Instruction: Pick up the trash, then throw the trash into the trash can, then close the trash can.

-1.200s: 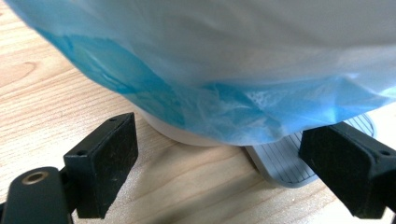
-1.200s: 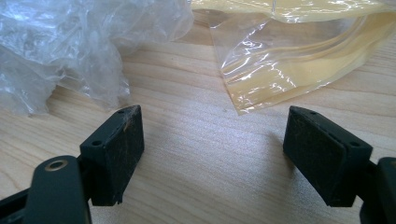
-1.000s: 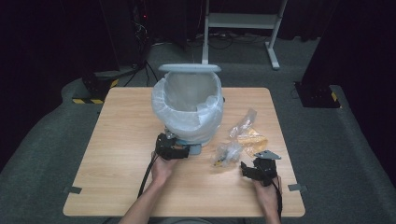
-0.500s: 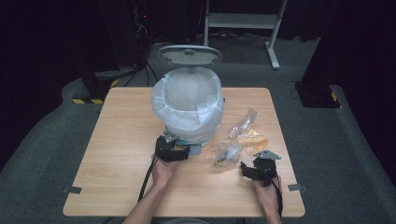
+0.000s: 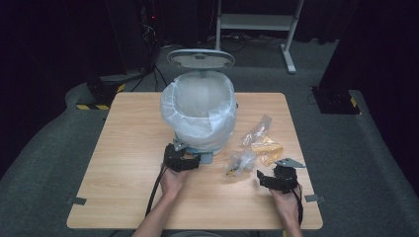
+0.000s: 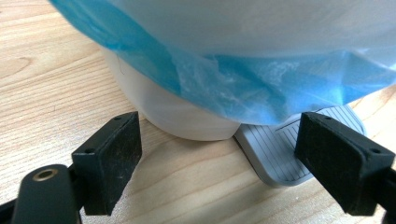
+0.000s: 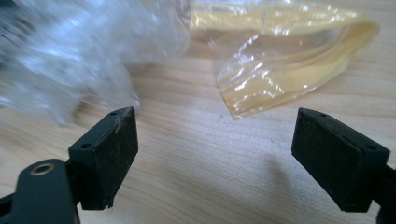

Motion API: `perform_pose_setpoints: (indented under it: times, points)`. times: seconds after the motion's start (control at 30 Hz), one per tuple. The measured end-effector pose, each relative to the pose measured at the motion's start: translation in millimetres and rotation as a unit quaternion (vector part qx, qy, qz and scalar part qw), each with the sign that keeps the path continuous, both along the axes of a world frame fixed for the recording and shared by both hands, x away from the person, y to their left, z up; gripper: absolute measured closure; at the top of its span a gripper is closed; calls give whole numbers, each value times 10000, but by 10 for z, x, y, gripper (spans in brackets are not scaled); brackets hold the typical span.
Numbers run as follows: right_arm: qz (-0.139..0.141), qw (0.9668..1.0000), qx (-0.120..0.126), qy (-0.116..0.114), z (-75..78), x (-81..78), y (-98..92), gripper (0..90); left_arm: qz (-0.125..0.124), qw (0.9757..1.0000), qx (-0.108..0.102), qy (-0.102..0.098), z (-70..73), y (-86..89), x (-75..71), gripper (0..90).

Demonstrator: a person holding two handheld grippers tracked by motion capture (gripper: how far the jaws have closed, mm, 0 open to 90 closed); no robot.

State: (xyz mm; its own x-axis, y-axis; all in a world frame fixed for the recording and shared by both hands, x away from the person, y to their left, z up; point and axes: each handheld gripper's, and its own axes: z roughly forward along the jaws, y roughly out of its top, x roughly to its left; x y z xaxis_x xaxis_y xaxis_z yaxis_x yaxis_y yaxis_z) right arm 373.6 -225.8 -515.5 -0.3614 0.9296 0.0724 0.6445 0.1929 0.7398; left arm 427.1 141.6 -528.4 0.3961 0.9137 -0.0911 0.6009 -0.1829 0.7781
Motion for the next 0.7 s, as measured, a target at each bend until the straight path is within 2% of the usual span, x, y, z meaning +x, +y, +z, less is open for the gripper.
perform_pose_setpoints:
  times: [0.07, 0.23, 0.4, 0.53, 0.63, 0.7]
  points:
    - [57, 9999, 107, -88, 54, -23, -25, 154, -86, 9999, 76, 65, 5, 16, 2, 147]
    - [222, 9992, 275, -180, 186, -33, -28, 155, -99, 9999, -15, 80, 1, 26, 13, 152]
    - [317, 9973, 593, -310, 322, -32, -11, 164, -139, 9998, -63, 95, -1, 35, 18, 173]
    - [393, 9961, 674, -408, 413, -6, -1, 170, -144, 9998, -51, 96, 0, 36, 18, 173]
    - [415, 9957, 717, -425, 474, 29, -1, 175, -140, 9995, -206, 216, -8, 62, 40, 173]
    - [441, 9956, 708, -435, 521, 63, 6, 183, -130, 9994, -236, 204, -9, 55, 37, 178]
